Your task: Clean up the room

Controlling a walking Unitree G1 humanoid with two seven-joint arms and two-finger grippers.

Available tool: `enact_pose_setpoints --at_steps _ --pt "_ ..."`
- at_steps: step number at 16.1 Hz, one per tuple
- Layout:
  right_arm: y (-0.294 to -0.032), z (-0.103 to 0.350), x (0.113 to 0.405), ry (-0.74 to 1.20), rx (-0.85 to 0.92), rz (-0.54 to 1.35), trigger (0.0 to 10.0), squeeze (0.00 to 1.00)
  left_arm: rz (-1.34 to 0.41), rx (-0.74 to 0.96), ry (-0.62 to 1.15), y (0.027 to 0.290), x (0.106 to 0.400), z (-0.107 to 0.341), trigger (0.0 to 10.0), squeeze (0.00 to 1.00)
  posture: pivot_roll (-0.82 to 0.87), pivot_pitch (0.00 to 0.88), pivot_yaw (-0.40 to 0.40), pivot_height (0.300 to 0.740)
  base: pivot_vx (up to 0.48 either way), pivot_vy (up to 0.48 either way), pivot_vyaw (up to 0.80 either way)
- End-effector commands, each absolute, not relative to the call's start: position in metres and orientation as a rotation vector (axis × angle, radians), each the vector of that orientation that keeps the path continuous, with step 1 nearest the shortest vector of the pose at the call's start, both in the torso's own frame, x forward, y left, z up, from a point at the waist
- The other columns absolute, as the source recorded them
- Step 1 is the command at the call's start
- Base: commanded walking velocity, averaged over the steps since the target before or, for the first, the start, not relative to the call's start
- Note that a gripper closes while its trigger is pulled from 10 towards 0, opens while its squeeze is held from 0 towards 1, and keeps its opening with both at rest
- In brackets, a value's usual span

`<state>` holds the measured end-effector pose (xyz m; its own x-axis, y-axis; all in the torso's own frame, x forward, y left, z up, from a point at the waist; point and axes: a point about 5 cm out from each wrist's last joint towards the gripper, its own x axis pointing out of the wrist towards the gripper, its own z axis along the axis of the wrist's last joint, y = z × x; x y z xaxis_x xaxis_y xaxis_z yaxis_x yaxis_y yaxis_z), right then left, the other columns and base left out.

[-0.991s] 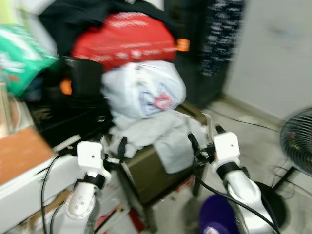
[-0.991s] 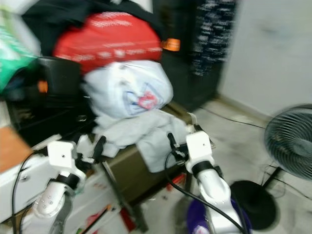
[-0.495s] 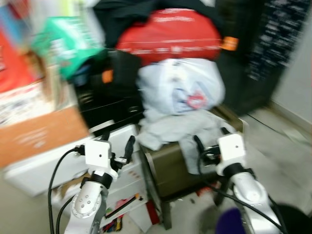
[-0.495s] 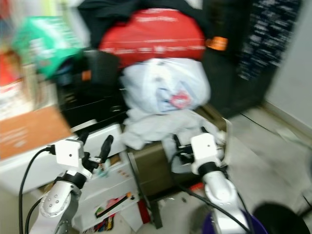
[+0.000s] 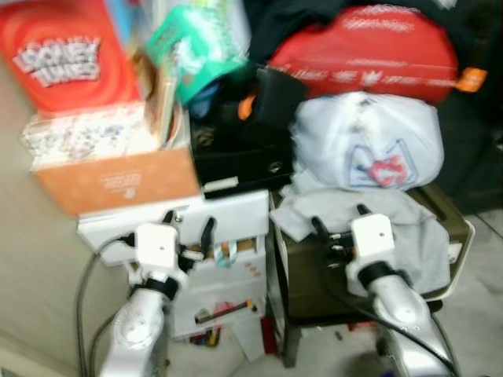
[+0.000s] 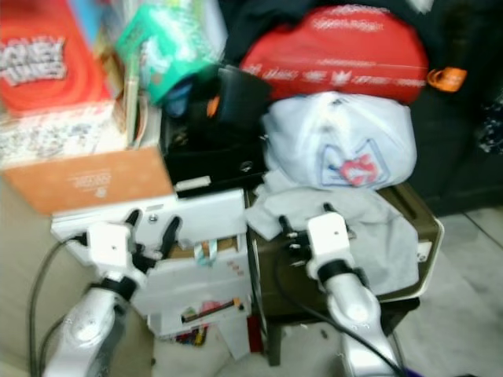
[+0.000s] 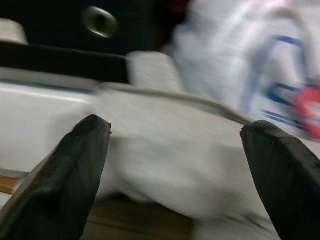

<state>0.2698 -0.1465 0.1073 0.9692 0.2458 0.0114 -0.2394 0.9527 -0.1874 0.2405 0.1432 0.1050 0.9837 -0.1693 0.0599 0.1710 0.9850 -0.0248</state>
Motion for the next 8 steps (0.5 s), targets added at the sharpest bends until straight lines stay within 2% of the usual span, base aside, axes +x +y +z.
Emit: enact_pose_setpoints --at_steps 1,8 --pt "-0.1509 0.1074 0.2696 -0.026 -0.192 0.238 10.0 0.0 -0.176 -0.017 -0.06 0.1403 0.2419 0.1067 10.0 0.0 -0.16 0.0 0.055 0.74 0.0 0.0 0.0" --pt "-0.1513 0.1059 0.2684 -0.016 -0.207 0.243 10.0 0.0 -0.185 -0.013 -0.055 0.1386 0.2421 0.1054 10.0 0.0 -0.17 0.0 0.054 0.74 0.0 0.0 0.0"
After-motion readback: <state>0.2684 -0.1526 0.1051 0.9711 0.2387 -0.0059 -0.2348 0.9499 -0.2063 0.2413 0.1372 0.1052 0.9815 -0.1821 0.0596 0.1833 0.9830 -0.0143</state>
